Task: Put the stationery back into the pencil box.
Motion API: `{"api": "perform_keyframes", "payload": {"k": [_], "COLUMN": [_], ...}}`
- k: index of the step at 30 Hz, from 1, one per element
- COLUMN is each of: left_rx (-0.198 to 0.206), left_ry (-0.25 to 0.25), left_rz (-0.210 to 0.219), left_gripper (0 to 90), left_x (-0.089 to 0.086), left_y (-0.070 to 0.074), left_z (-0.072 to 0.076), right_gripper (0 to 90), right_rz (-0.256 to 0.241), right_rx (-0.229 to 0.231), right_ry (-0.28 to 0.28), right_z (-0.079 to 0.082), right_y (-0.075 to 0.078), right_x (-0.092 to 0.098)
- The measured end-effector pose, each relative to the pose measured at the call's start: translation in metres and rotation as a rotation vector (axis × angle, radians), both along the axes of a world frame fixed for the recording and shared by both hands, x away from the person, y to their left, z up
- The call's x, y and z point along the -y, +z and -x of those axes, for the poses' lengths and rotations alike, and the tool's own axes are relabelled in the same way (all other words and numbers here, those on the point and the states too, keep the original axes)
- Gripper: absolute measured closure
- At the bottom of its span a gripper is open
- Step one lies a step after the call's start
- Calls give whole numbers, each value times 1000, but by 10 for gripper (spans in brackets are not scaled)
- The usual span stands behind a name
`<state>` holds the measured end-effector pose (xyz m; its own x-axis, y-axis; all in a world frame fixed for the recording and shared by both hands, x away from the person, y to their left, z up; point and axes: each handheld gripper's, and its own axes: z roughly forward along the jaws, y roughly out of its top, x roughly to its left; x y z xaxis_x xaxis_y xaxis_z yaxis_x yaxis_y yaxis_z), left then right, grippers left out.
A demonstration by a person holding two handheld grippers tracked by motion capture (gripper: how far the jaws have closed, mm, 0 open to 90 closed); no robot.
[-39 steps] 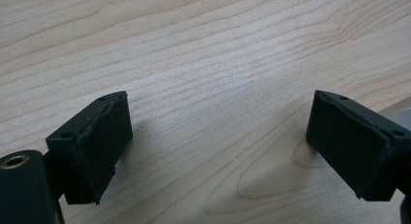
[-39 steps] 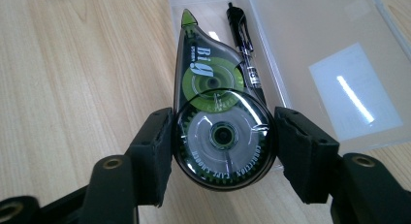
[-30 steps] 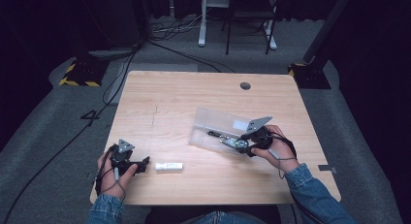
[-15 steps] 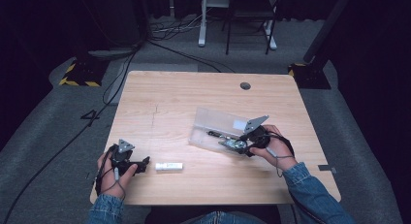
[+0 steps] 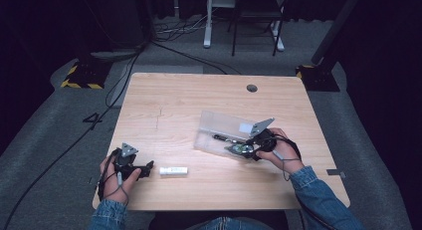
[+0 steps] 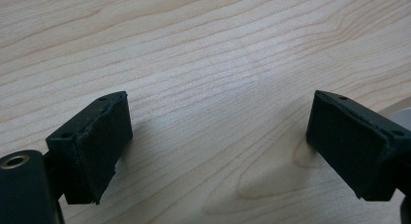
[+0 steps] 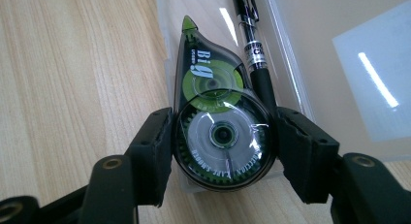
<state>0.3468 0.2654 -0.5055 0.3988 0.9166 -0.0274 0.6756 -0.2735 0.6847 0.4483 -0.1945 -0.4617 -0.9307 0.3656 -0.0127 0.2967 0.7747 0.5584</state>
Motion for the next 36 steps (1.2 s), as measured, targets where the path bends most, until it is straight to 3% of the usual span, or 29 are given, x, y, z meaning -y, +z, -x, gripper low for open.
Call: {"api": "perform_keyframes", "payload": {"k": [14, 36], "left_rx": [0, 0], "left_ry": [0, 0], "left_rz": [0, 0], "left_gripper": [95, 95], "left_x": [0, 0], "left_y": [0, 0], "left_z": [0, 0], "right_gripper": [414, 337], "right_rz": [-37, -65], "right_rx": [-38, -25], "right_ry": [-16, -39], "right_z": [-2, -1], "right_y": [-3, 1], "right_x": [0, 3]}}
